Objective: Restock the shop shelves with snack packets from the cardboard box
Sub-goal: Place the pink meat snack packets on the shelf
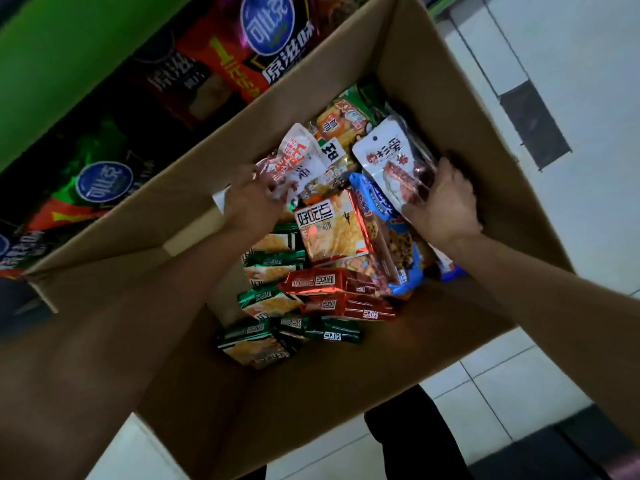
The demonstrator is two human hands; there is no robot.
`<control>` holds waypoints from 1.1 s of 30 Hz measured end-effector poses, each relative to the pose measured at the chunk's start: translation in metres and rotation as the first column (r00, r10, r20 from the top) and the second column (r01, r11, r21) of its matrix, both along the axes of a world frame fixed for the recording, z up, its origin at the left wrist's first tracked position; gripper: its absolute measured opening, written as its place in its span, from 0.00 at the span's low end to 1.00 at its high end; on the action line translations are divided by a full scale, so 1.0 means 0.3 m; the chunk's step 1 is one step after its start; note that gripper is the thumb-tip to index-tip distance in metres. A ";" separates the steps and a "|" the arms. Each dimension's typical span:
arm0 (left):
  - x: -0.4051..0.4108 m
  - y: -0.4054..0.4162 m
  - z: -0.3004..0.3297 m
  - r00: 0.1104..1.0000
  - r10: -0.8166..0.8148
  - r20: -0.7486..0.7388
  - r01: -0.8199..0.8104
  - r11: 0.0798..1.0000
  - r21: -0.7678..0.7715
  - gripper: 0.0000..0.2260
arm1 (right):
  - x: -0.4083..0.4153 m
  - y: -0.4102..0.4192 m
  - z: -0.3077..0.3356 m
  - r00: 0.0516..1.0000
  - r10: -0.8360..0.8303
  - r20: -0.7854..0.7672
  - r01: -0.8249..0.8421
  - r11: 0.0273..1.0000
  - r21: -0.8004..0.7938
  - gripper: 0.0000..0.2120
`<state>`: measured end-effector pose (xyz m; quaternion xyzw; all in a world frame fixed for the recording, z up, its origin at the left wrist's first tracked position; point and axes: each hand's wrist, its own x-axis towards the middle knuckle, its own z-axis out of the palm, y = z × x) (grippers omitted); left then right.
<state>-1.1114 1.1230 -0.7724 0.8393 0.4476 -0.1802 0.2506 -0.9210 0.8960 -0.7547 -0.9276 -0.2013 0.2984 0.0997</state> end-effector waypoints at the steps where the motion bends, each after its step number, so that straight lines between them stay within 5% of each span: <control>1: 0.016 0.023 -0.010 1.000 0.020 0.005 -0.020 1.000 -0.003 0.15 | 0.007 0.012 -0.008 1.000 -0.006 -0.004 0.005 0.999 -0.043 0.43; 5: 0.071 0.058 -0.051 0.999 -0.008 0.046 0.010 0.999 -0.037 0.28 | 0.041 0.062 -0.028 0.995 0.055 -0.078 -0.071 0.975 -0.213 0.42; 8: 0.091 0.073 -0.058 0.989 -0.069 -0.128 0.064 0.997 -0.045 0.36 | 0.041 0.060 -0.047 0.985 -0.021 -0.171 0.000 0.992 -0.127 0.41; 11: 0.108 0.045 -0.038 0.943 -0.114 -0.312 0.118 0.993 -0.007 0.35 | 0.032 0.039 -0.052 0.962 -0.033 -0.270 0.022 0.999 -0.044 0.45; 14: 0.144 -0.007 0.021 0.979 -0.018 -0.201 -0.002 0.995 -0.097 0.24 | 0.038 0.042 -0.062 0.970 0.012 -0.244 -0.040 0.993 -0.110 0.52; 15: 0.160 -0.019 0.043 0.987 0.118 -0.106 -0.141 0.957 -0.252 0.19 | 0.043 0.046 -0.069 0.969 -0.015 -0.248 -0.015 0.993 -0.119 0.51; 17: 0.199 -0.059 0.096 0.909 0.415 -0.044 -0.345 0.689 -0.638 0.16 | 0.046 0.052 -0.077 0.970 -0.069 -0.232 0.043 0.992 -0.115 0.44; 19: 0.233 -0.118 0.110 0.816 0.567 -0.110 -0.393 0.406 -0.825 0.16 | 0.035 0.048 -0.076 0.986 -0.068 -0.151 0.057 0.996 -0.072 0.36; 20: 0.250 -0.154 0.110 0.801 0.582 -0.141 -0.397 0.340 -0.853 0.16 | 0.024 0.042 -0.074 0.994 -0.050 -0.096 0.047 0.998 -0.035 0.31; 25: 0.293 -0.276 0.077 0.762 0.600 -0.245 -0.469 0.249 -0.848 0.11 | -0.011 -0.005 -0.056 1.000 0.000 0.013 -0.002 0.993 0.121 0.21; 33: 0.276 -0.239 0.067 0.756 0.579 -0.306 -0.474 0.161 -0.866 0.15 | 0.007 0.017 -0.040 0.974 -0.064 -0.219 0.090 0.990 0.111 0.21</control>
